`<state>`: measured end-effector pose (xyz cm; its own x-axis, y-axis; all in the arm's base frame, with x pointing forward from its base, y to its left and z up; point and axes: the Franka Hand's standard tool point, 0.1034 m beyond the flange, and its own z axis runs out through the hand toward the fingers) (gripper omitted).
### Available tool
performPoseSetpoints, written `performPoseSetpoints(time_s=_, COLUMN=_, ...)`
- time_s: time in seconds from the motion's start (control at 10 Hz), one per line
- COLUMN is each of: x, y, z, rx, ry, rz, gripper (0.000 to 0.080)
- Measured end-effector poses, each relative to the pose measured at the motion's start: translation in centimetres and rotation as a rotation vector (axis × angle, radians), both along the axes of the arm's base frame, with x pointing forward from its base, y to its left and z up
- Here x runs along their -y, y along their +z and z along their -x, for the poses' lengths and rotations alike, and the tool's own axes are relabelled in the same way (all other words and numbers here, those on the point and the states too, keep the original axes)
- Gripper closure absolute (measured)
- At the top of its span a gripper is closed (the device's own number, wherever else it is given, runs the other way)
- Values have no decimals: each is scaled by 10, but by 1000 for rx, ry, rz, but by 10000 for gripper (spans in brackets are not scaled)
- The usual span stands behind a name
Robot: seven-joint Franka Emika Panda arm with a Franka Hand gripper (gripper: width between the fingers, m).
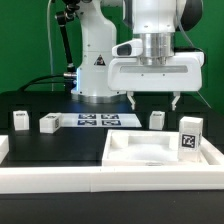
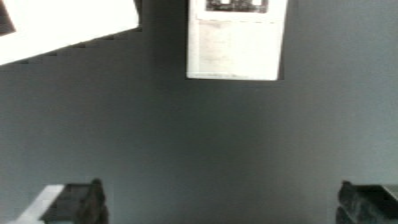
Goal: Assemble square table
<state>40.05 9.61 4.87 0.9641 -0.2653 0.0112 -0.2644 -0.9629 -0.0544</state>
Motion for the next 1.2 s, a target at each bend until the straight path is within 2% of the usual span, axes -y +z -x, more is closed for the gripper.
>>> performPoseSetpoints(time_s=0.3, x=0, y=-2, z=4, rx=-41, ry=24, rz=-4, gripper=150)
performPoseSetpoints(time_s=0.4, x=-1, y=-3, z=9, rx=-126, ry=36, rz=-18, gripper=150)
performPoseSetpoints(time_s=0.6, x=-6, y=-1, z=5, rx=-204, ry=47, rz=-35, gripper=150)
performPoseSetpoints(time_s=0.7, x=-4, y=-2, z=11, rx=-286, ry=54, rz=-49, gripper=150)
performPoseSetpoints(time_s=1.1, x=-1, y=-5, z=11, rx=-518, ry=43, rz=-92, gripper=150)
performPoseSetpoints(time_s=1.2, x=-2, y=-5, z=15, rx=-621, ry=77, rz=-121, gripper=150)
